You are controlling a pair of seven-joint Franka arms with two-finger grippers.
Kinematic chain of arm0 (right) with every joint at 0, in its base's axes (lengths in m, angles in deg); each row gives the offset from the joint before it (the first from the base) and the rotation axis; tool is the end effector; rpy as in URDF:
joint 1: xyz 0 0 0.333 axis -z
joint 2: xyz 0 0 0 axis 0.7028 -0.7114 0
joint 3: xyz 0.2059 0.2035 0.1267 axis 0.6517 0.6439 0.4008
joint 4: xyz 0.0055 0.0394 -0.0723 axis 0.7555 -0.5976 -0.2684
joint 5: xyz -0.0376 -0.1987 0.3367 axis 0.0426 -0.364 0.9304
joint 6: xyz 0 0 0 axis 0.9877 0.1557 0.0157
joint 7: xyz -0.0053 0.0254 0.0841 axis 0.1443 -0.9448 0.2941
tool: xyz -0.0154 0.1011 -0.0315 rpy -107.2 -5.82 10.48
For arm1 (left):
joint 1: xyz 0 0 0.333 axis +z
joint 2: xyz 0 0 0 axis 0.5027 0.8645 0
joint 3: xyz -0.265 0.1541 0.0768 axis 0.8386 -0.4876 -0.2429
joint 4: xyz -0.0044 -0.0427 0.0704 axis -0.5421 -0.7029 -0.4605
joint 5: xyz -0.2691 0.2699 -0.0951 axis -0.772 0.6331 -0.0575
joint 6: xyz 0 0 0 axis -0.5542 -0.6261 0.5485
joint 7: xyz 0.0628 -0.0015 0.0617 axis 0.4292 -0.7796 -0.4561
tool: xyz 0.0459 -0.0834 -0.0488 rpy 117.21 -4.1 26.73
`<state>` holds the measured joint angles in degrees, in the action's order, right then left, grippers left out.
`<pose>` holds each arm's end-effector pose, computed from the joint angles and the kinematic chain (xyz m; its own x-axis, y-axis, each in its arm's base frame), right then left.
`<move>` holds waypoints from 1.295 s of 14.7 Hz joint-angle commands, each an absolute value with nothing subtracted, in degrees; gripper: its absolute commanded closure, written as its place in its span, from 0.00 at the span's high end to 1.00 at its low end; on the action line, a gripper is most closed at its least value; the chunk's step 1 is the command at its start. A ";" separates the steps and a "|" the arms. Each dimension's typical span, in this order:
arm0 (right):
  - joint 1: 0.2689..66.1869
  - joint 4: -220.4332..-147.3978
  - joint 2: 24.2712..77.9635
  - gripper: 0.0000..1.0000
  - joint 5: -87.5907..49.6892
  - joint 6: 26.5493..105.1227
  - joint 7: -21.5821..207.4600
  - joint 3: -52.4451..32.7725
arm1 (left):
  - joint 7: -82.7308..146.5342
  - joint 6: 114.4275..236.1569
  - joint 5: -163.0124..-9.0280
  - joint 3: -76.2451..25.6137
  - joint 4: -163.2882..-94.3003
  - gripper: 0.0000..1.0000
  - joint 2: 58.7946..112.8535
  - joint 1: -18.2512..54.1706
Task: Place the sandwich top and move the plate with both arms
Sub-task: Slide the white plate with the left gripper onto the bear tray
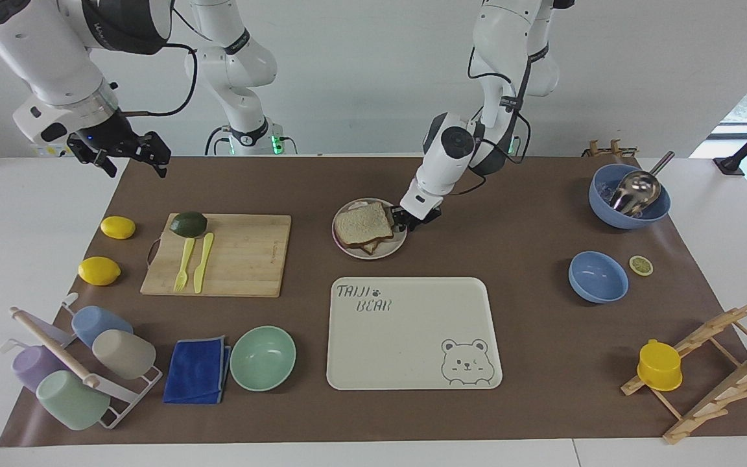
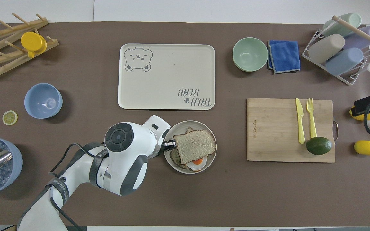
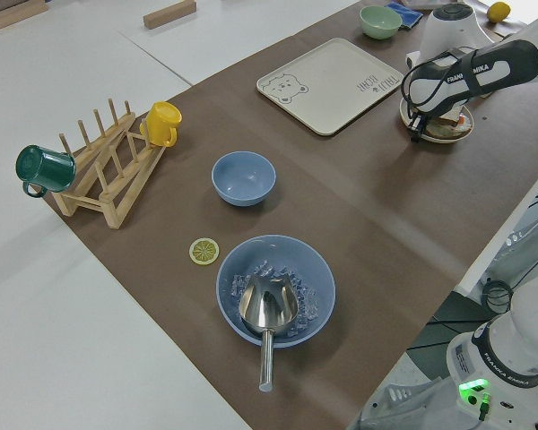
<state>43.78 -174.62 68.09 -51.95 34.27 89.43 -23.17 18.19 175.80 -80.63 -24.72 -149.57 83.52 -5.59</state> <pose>0.5322 -0.0546 0.6005 0.9925 -0.0140 -0.1211 -0.0105 -0.9995 0.0294 0.4119 -0.3399 0.3029 0.9899 0.0677 -0.1243 0.0921 -0.9750 0.2020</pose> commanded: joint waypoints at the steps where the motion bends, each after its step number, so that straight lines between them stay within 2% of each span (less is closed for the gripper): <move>1: 43.07 -175.00 68.74 1.00 -50.77 33.76 90.39 -23.54 | 18.25 177.01 -81.45 -25.53 -150.64 0.00 83.23 -6.56; 8: 43.51 -175.09 68.83 1.00 -50.86 33.76 90.39 -23.54 | 18.69 175.52 -81.45 -25.53 -149.33 0.00 82.97 -5.60; 13: 43.42 -175.09 68.83 1.00 -50.77 33.76 90.39 -23.54 | 24.57 161.12 -83.20 -25.62 -139.58 0.00 82.53 1.25; 19: 43.42 -175.09 68.83 1.00 -50.77 33.76 90.39 -23.54 | 26.42 156.71 -85.58 -25.62 -131.24 0.00 83.75 6.87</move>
